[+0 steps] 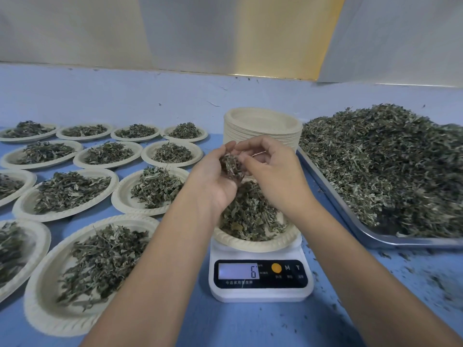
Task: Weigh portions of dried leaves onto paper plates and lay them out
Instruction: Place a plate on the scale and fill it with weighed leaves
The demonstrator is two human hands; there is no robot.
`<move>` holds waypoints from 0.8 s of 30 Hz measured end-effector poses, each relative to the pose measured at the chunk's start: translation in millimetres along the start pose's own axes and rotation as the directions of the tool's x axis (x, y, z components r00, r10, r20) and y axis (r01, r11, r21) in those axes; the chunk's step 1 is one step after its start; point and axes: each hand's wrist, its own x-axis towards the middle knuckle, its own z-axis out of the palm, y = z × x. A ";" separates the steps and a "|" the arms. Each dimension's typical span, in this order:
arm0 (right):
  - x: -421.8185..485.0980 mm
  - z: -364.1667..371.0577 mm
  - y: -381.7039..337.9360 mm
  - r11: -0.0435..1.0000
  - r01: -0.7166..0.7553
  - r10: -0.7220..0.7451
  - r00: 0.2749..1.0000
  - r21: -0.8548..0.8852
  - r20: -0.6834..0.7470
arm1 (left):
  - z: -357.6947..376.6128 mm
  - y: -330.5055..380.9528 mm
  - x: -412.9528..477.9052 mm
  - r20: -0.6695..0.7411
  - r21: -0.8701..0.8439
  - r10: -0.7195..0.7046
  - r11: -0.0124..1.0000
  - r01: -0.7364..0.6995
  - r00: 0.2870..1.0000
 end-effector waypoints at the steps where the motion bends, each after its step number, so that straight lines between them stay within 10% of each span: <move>1: 0.6 -0.9 0.0 1.000 -0.003 0.003 1.000 0.006 -0.029 | -0.4 1.0 -0.8 0.009 -0.024 -0.015 1.000 0.015 1.000; 24: 4.8 -8.4 7.5 0.997 -0.032 0.024 0.992 -0.065 -0.127 | -6.8 14.6 -0.1 -0.099 -0.176 0.008 0.984 -0.025 0.995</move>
